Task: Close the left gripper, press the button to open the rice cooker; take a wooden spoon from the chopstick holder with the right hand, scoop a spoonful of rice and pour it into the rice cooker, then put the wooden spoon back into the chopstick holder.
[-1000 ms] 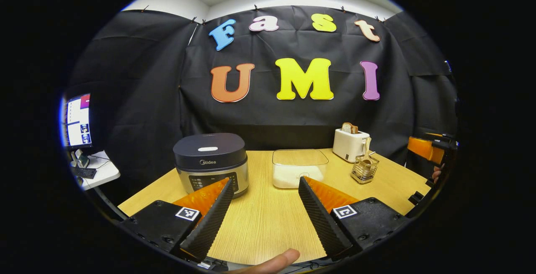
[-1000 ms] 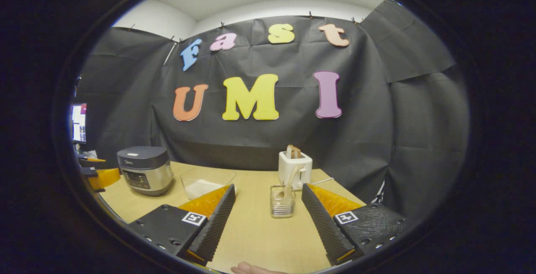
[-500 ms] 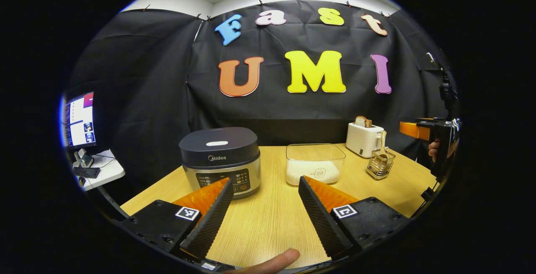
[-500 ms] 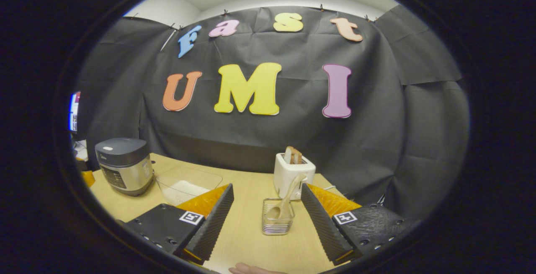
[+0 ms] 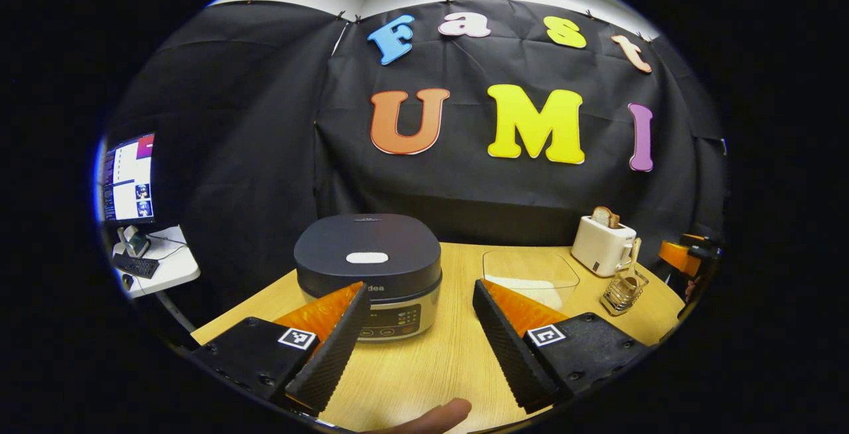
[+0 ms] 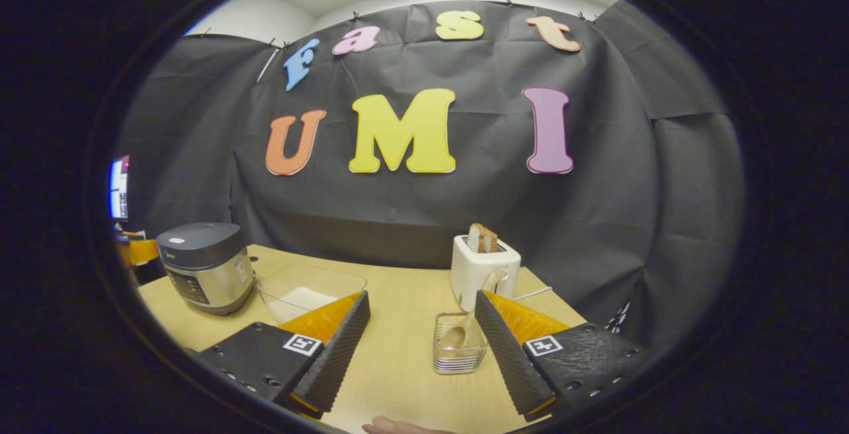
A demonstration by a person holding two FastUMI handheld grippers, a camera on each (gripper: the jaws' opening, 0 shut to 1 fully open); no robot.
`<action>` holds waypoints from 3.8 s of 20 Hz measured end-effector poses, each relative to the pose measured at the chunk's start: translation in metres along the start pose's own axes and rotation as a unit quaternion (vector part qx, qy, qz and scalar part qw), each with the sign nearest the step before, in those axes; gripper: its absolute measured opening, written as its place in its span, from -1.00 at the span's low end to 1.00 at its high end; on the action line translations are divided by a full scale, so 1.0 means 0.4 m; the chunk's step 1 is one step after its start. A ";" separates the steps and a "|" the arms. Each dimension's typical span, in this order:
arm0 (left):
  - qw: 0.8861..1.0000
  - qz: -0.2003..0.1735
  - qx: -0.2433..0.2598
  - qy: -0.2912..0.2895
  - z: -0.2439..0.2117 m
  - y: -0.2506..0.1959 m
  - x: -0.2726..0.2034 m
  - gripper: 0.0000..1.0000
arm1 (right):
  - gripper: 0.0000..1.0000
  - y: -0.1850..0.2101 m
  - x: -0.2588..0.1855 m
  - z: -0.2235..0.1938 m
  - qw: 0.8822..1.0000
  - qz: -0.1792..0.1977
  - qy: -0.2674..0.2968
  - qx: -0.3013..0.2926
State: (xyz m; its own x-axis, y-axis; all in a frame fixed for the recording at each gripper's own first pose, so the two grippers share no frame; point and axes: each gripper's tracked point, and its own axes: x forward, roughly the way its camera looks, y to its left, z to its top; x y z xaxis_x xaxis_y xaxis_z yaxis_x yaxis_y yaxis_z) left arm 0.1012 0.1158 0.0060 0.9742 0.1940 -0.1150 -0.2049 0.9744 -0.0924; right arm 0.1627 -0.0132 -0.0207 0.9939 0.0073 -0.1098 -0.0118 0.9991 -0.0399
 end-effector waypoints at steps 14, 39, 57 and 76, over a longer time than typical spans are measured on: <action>0.993 0.019 0.018 0.115 0.032 0.089 0.229 -0.70 | 0.90 -0.037 -0.035 -0.045 0.999 0.022 -0.029 -0.031; 0.992 0.076 0.074 0.066 0.143 0.103 0.186 -0.94 | 0.89 -0.096 -0.048 -0.145 0.999 0.042 -0.006 0.026; 0.997 -0.041 0.046 -0.054 0.115 -0.107 -0.021 0.73 | 0.89 -0.224 -0.052 -0.122 0.999 -0.023 0.016 0.026; 0.991 -0.078 0.093 -0.059 -0.097 -0.178 -0.043 0.93 | 0.90 -0.229 0.500 -0.205 0.977 0.016 0.174 0.125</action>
State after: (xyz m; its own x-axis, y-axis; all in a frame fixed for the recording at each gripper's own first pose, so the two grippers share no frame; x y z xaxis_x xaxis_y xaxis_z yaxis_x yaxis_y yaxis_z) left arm 0.0954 0.0388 -0.0237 0.9991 0.0415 0.0039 -0.0417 0.9954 0.0861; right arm 0.3535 -0.1068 -0.1203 0.8955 0.0672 -0.4399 0.0290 0.9776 0.2085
